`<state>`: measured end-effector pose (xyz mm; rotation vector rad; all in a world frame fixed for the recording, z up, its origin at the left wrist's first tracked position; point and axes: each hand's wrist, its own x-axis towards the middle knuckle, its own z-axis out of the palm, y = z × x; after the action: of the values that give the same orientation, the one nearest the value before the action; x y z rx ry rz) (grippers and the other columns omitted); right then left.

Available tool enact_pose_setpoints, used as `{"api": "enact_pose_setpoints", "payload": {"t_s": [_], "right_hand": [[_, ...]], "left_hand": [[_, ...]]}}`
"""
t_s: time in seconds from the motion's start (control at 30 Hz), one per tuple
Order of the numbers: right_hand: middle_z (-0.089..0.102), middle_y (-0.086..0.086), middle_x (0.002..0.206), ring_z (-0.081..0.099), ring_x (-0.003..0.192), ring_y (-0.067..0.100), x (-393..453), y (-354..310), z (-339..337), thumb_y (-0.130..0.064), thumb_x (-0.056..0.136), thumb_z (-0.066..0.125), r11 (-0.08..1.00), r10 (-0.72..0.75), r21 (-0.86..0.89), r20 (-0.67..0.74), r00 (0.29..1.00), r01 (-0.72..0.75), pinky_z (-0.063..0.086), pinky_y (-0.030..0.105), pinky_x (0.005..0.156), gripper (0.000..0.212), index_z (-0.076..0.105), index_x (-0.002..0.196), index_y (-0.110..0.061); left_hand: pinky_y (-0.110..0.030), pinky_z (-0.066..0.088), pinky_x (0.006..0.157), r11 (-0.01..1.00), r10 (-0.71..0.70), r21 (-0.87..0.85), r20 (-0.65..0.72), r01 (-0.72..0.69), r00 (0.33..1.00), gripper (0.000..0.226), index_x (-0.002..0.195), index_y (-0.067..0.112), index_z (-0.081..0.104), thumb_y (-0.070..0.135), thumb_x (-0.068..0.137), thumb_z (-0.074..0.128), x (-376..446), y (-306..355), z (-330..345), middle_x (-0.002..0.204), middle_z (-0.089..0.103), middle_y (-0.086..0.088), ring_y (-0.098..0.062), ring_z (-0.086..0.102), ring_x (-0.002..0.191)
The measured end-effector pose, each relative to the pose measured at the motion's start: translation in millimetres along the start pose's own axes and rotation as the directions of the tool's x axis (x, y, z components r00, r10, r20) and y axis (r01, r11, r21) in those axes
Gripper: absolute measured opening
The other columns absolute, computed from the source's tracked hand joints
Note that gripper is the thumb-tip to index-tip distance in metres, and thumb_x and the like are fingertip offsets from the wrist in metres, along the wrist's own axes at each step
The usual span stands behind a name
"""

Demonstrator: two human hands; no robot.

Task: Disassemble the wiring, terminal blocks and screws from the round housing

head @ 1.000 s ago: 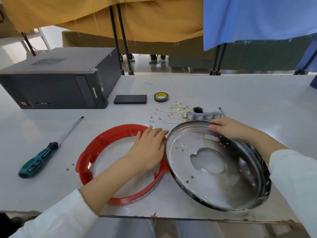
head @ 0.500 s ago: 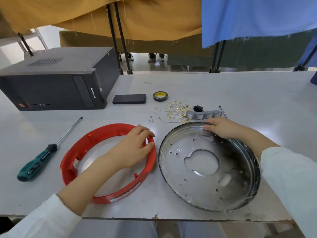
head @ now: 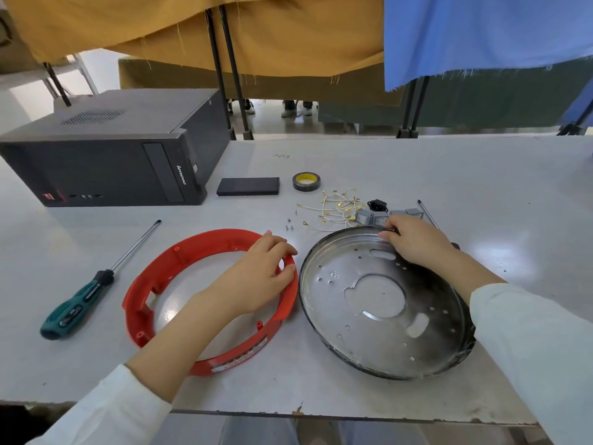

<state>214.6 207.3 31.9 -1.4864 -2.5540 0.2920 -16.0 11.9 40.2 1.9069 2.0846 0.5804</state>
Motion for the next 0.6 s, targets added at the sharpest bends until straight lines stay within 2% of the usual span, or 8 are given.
{"api": "enact_pose_setpoints", "payload": {"t_s": [0.1, 0.27, 0.4, 0.5, 0.6], "right_hand": [[0.063, 0.003, 0.099, 0.056, 0.088, 0.024, -2, 0, 3, -0.036, 0.097, 0.049, 1.000, 0.005, 0.022, -0.015, 1.000, -0.005, 0.045, 0.035, 0.072, 0.021, 0.057, 0.095, -0.016], [0.058, 0.006, 0.122, 0.055, 0.108, 0.027, -8, 1, 7, -0.028, 0.095, 0.053, 0.997, -0.003, 0.076, -0.031, 0.999, 0.006, 0.045, 0.038, 0.086, 0.026, 0.058, 0.118, -0.016], [0.053, 0.008, 0.127, 0.051, 0.113, 0.026, -15, 1, 5, -0.022, 0.093, 0.051, 0.995, -0.038, 0.088, -0.048, 0.998, 0.042, 0.044, 0.038, 0.091, 0.033, 0.054, 0.126, -0.016], [0.046, 0.008, 0.132, 0.040, 0.124, 0.025, -27, -1, 3, -0.019, 0.094, 0.050, 0.990, -0.064, 0.126, -0.057, 0.996, 0.071, 0.037, 0.037, 0.102, 0.040, 0.050, 0.134, -0.015], [0.048, 0.005, 0.128, 0.037, 0.126, 0.021, -44, -5, 1, -0.018, 0.094, 0.051, 0.973, -0.139, 0.172, -0.103, 0.985, 0.156, 0.033, 0.034, 0.105, 0.035, 0.055, 0.129, -0.015]], "left_hand": [[-0.028, 0.016, 0.116, 1.000, -0.001, -0.002, -0.013, 0.001, 1.000, 0.034, 0.133, 0.021, 0.050, 0.029, 0.101, 0.041, 0, 0, 2, 0.147, 0.038, 0.005, -0.013, 0.008, 0.148], [-0.029, 0.015, 0.116, 1.000, -0.020, 0.011, -0.039, 0.021, 0.999, 0.034, 0.134, 0.022, 0.049, 0.028, 0.101, 0.041, 0, 2, 5, 0.151, 0.034, 0.004, -0.013, 0.006, 0.149], [-0.028, 0.014, 0.116, 0.999, -0.012, 0.048, -0.092, 0.017, 0.996, 0.037, 0.138, 0.024, 0.046, 0.028, 0.101, 0.041, -4, 15, 7, 0.156, 0.028, 0.002, -0.014, 0.008, 0.149], [-0.021, 0.015, 0.112, 0.996, 0.082, 0.049, -0.189, -0.074, 0.979, 0.034, 0.133, 0.021, 0.052, 0.026, 0.101, 0.043, -15, 32, 10, 0.151, 0.036, 0.003, -0.013, 0.015, 0.147], [-0.016, 0.025, 0.109, 0.968, 0.245, 0.027, -0.309, -0.249, 0.919, 0.027, 0.119, 0.017, 0.064, 0.022, 0.100, 0.046, -40, 50, 16, 0.134, 0.054, 0.004, -0.011, 0.038, 0.135]]}}
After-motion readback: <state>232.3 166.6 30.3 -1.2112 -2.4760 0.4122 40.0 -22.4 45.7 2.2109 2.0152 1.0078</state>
